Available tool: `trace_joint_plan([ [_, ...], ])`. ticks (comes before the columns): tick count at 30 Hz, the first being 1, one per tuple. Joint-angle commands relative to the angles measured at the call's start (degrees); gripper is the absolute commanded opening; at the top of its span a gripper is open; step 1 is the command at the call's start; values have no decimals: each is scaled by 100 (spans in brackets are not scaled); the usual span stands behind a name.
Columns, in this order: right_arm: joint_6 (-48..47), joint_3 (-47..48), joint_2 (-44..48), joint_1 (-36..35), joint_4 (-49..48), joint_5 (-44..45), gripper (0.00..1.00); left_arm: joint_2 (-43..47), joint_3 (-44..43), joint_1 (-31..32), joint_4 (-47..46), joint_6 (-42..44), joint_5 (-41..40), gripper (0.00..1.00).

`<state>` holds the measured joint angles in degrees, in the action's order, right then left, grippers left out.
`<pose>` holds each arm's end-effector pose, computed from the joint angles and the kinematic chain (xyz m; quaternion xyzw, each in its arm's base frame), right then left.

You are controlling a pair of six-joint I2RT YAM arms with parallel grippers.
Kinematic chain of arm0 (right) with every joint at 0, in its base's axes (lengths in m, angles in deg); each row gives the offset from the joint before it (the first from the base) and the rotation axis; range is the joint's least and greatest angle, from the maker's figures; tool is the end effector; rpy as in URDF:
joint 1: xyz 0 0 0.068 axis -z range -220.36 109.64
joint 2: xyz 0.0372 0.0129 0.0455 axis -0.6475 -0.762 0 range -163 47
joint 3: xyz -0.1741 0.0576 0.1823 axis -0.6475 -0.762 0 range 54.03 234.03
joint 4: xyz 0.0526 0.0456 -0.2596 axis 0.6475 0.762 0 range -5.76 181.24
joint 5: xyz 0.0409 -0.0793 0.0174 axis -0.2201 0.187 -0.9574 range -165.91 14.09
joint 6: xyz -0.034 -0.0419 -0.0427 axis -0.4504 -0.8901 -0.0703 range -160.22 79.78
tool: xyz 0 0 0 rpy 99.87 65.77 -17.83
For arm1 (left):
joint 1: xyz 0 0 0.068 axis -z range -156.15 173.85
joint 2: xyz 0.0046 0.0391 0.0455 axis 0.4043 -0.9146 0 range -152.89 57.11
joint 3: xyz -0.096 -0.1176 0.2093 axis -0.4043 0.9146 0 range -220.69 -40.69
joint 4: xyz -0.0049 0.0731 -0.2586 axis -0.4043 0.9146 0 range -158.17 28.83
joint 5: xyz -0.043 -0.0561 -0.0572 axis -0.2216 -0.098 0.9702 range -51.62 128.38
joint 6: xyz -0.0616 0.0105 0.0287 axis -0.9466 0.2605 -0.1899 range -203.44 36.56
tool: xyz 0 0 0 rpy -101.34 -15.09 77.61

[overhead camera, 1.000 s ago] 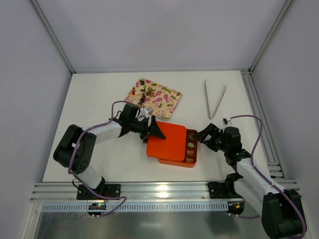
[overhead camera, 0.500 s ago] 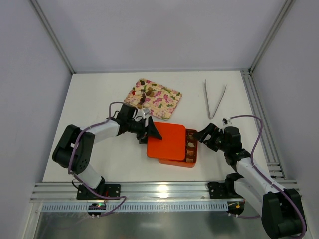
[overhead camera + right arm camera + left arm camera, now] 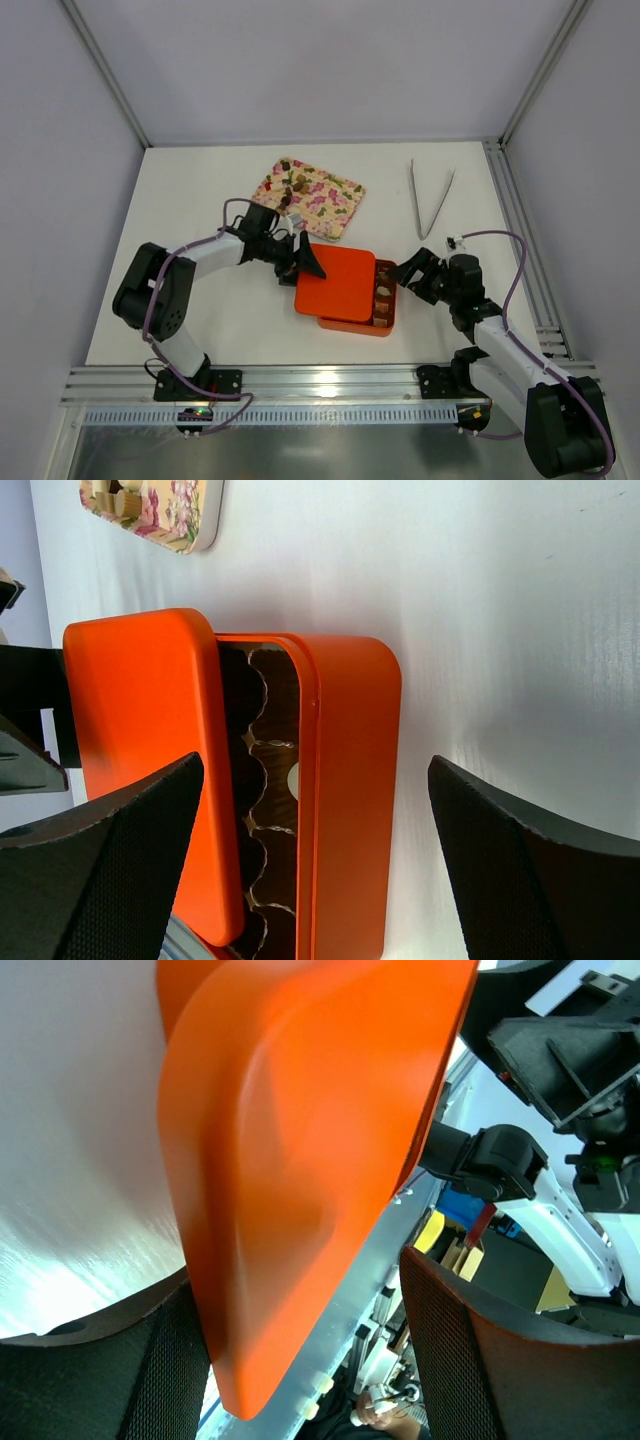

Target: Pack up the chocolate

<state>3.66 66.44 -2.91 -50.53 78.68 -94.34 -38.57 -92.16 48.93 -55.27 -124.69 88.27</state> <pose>0.1978 0.0533 0.1309 0.1758 0.8486 0.3424 0.3631 0.2785 -0.1772 0.1360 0.0042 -0.8778 0.4790 0.0064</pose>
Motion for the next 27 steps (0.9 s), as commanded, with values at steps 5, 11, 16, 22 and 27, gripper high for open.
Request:
trace_joint_plan([
  [5,-160,175,-45,-46,-129,-19,93,-293,-435,-30,493,328,-102,69],
  [11,-213,271,-159,-125,-121,-11,92,-408,-601,23,730,434,-216,69],
  [16,-222,394,-300,-265,-138,-2,92,-504,-733,137,950,583,-392,68],
  [22,-178,526,-388,-537,-138,156,92,-574,-953,339,1213,697,-655,68],
  [27,-125,658,-502,-723,-85,323,92,-671,-1138,515,1451,750,-902,68],
])
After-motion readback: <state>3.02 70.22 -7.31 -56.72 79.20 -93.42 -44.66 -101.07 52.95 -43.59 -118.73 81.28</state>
